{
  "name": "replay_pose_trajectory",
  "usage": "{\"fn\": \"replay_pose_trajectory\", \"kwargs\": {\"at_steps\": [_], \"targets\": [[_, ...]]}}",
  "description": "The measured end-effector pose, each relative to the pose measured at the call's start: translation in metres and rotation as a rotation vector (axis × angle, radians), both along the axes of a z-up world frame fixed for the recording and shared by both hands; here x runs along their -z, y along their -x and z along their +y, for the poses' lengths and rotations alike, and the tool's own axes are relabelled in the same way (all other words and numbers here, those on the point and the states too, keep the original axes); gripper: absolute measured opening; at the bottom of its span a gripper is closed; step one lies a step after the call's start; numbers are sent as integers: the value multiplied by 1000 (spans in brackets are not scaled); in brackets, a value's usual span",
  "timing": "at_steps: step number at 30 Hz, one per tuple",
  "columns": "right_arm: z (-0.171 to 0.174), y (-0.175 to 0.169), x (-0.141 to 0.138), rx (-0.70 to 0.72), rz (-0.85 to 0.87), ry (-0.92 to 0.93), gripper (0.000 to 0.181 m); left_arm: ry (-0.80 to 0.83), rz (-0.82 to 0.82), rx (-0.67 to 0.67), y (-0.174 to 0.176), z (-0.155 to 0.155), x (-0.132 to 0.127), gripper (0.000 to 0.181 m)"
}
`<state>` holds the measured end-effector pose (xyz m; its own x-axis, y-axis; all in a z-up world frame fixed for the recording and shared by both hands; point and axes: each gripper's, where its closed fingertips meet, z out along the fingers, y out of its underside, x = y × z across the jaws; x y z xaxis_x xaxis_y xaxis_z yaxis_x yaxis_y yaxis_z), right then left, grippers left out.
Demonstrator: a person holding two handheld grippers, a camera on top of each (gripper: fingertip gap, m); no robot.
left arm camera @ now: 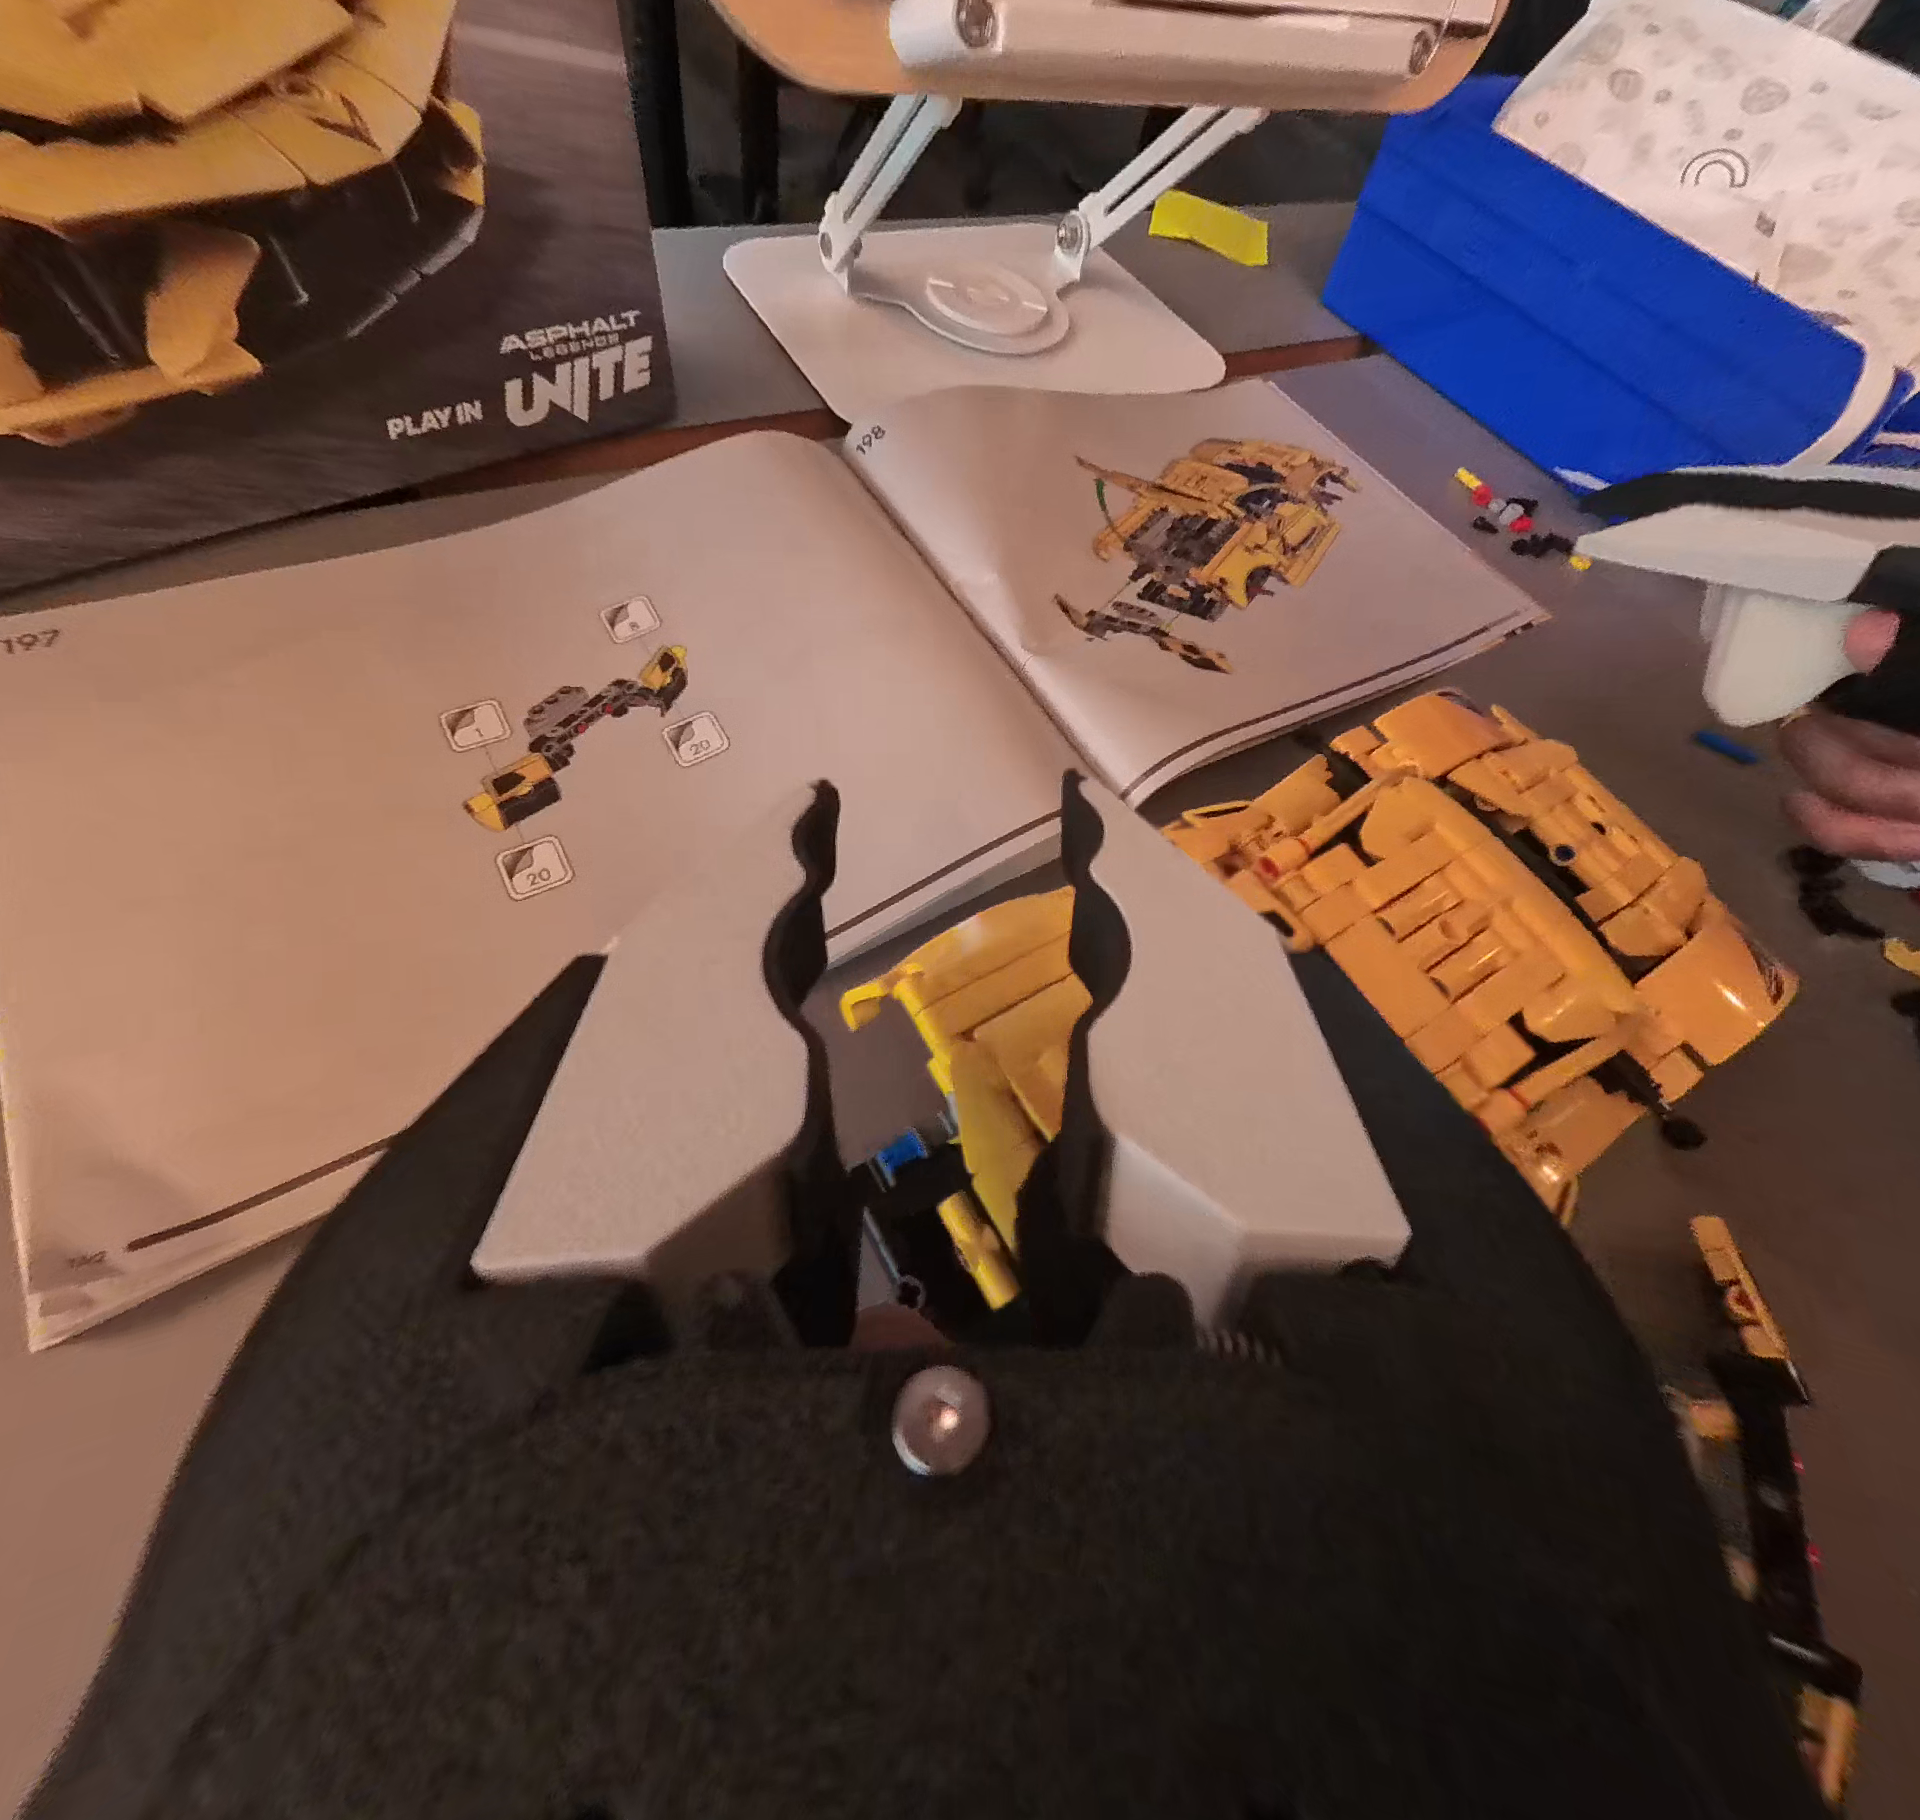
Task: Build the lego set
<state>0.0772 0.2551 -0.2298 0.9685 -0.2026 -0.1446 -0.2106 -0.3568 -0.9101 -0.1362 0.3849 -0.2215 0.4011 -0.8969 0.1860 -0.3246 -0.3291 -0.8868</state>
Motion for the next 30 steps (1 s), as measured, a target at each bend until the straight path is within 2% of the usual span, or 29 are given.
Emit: {"fn": "replay_pose_trajectory", "kwargs": {"at_steps": [8,17,30], "targets": [[-6,-4,-11,18,-36,-12,45,28,-32,32,-1,-4,1,43],[-3,-2,7,7,-2,27,45,2,-71,45,0,-6,-6,42],[-3,0,6,-5,11,23,45,40,-88,39,0,-4,-4,41]]}}
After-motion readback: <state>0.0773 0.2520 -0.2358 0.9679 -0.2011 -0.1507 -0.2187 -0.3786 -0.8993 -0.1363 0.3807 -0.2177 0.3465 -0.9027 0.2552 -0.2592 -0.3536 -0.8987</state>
